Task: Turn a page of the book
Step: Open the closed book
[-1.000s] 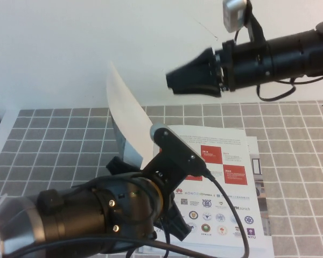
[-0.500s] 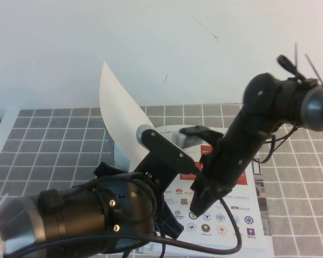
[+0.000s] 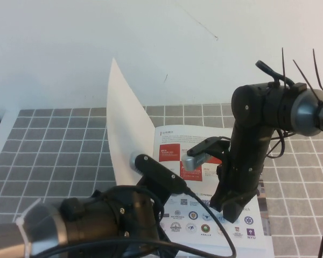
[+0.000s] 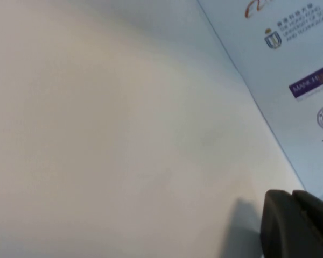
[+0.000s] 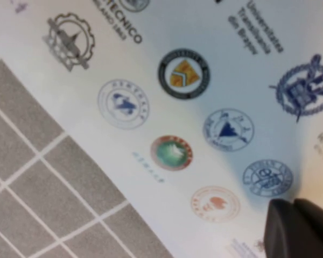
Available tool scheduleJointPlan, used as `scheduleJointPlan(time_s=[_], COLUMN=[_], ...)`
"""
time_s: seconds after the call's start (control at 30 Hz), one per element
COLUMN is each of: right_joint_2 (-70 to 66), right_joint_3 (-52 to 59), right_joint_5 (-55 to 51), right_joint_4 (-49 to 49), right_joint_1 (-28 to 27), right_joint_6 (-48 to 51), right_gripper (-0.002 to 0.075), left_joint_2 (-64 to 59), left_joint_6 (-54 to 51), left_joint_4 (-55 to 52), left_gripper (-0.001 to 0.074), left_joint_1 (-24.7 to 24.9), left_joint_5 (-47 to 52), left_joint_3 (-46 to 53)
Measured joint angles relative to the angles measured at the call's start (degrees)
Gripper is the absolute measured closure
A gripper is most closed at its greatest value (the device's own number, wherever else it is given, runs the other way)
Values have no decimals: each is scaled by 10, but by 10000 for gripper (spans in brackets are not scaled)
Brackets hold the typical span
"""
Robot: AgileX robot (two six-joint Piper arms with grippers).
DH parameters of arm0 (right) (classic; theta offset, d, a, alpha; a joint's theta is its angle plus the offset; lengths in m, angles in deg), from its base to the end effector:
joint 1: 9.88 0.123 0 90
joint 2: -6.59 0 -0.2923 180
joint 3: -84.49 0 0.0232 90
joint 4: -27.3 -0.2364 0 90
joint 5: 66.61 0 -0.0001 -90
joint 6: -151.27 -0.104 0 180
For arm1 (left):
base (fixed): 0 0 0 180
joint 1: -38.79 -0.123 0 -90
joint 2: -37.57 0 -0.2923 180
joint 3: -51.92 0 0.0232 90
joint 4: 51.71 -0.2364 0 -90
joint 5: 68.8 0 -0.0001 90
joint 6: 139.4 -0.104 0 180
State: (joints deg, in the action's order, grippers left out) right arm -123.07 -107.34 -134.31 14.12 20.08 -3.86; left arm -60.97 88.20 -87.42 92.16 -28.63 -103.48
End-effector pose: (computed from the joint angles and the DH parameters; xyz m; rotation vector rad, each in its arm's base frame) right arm 0.3334 0.2175 0.1569 1.2580 -2.7464 -0.3093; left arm 0.2049 -0.2099 0.2132 0.6761 2.5135 0.1069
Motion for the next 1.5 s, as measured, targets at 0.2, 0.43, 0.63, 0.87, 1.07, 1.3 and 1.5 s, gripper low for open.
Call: scheduleJointPlan(time_s=[0.2,0.43,0.63,0.87,1.07,1.3,1.5], right_joint_2=[0,0,10,12,13,13,13], right_joint_3=[0,24,53,56,57,57,57], right_joint_5=[17,31,49,53,55,55,55], right_joint_4=[21,25,26,28,30,33,33], right_joint_1=[0,0,0,0,0,0,0], right_joint_6=[-15,-20,-23,-25,-25,-25,-25], right_gripper=[727,727,727,727,727,727,727], left_joint_2=[-13,-14,-14,7,100,147,113], left_joint_6=[20,56,58,4,-83,-94,-103], left_joint_4=[9,12,34,144,232,202,165], left_gripper=[739,739,739,739,739,739,739], left_joint_1=[0,0,0,1,1,-87,-196], left_joint_5=[-4,-20,-69,-110,-184,-223,-208], left_joint_3=[29,65,69,71,71,71,71])
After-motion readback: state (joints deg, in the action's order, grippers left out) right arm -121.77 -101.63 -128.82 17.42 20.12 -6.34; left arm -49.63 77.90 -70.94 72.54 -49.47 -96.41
